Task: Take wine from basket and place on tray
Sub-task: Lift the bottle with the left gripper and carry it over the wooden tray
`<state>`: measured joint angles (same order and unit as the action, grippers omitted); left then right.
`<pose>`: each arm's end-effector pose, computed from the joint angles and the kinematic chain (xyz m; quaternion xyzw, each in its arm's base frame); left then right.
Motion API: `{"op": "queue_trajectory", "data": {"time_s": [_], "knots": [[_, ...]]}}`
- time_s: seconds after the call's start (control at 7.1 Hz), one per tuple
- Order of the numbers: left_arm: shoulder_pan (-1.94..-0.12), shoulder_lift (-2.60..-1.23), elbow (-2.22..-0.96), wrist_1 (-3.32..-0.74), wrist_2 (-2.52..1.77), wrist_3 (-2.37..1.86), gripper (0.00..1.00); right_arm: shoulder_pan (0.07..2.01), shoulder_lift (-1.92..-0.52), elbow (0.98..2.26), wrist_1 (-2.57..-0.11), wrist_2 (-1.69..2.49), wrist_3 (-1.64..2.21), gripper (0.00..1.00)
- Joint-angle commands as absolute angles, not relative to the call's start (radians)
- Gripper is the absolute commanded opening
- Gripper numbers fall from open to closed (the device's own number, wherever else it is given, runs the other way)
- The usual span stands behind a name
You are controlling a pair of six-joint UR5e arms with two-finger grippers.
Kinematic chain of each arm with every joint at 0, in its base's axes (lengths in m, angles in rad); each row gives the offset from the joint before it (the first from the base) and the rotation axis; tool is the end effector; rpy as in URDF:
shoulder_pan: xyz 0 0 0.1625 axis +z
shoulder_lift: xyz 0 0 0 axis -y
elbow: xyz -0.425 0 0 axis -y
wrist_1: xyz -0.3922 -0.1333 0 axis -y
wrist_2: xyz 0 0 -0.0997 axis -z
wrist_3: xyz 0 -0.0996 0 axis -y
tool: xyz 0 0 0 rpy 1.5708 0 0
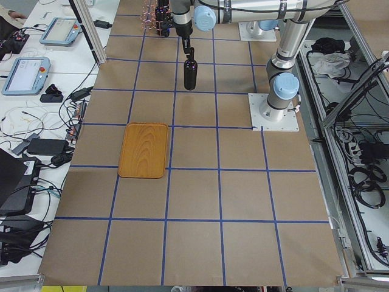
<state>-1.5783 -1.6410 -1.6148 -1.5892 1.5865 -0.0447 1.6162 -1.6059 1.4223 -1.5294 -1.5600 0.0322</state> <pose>-0.1355 -0.5041 0.4299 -0.0180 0.9976 0.0660 0.0096 0.1562 -0.4769 0.5744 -0.0070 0.9974 -0.0708 0.0081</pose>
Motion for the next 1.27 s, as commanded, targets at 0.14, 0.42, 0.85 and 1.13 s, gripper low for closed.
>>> {"op": "queue_trajectory", "data": {"time_s": [0.14,0.42,0.85,1.13], "knots": [[-1.467,-1.713,-1.516,-1.601,1.629,0.165,0.00,1.617,-1.606,1.424,-1.529,-1.559,0.032,1.00],[-1.389,-1.762,-1.452,-1.601,1.641,0.266,0.00,1.617,-1.606,1.424,-1.531,-1.559,0.032,1.00],[-1.275,-1.851,-1.312,-1.606,1.644,0.394,0.00,1.617,-1.606,1.424,-1.529,-1.559,0.032,1.00],[-1.232,-1.894,-1.252,-1.605,1.644,0.443,0.00,1.617,-1.606,1.424,-1.529,-1.559,0.032,1.00]]}}
